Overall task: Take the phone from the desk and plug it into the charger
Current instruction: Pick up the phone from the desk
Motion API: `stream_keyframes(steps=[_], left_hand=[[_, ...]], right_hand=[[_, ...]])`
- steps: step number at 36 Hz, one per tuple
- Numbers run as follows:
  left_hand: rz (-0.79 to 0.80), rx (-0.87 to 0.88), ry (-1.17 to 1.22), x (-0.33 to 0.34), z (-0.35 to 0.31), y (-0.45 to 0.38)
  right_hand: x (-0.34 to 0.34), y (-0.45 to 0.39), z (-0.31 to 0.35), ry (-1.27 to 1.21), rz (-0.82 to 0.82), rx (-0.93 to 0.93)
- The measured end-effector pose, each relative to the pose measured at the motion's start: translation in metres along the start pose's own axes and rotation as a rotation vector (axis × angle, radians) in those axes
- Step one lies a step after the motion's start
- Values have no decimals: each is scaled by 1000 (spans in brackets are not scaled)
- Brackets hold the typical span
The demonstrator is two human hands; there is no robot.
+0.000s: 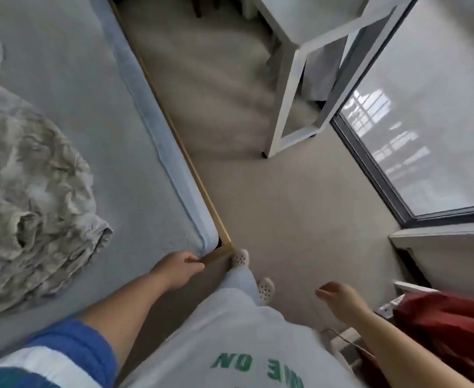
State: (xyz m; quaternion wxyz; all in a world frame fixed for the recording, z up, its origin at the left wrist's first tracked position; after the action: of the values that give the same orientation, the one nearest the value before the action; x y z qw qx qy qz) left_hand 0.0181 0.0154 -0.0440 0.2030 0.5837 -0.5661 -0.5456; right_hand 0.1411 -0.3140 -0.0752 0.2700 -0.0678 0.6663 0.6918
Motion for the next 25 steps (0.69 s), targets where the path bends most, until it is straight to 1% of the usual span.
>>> stream_keyframes(steps=[1, 4, 7, 11, 14, 16, 22, 25], left_hand=[[-16, -5, 37, -3, 2, -5], [-25, -47, 107, -15, 10, -15], [-37, -91, 181, -28, 16, -32], [-37, -130, 217, -54, 7, -57], [-17, -137, 197, -86, -12, -72], [-22, -110, 186, -113, -32, -84], [-133, 19, 220, -206, -100, -113], [-207, 27, 266, -239, -117, -125]], right_hand=[[-5, -7, 6, 31, 7, -23], [-35, -19, 31, 150, -4, -17], [-66, -35, 61, 179, -27, -30], [-111, -60, 105, 195, -68, -31], [-141, -73, 146, 216, -100, -52], [-157, -79, 175, 215, -123, -73], [-182, -94, 262, 196, -77, -105], [-185, -103, 304, 246, -17, -125]])
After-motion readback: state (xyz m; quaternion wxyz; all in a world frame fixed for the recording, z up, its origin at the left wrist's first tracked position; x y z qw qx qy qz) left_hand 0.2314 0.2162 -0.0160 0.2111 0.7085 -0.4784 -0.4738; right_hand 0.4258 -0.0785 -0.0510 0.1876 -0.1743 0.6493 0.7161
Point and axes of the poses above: each hand's wrist, its own y-axis away from the middle knuckle, its own x-axis out of the palm, z = x × y, the point moved 5 cm from there along -y, towards the middle knuckle, and after that the axes turned 5 degrees about x, right-handed, at the moved point
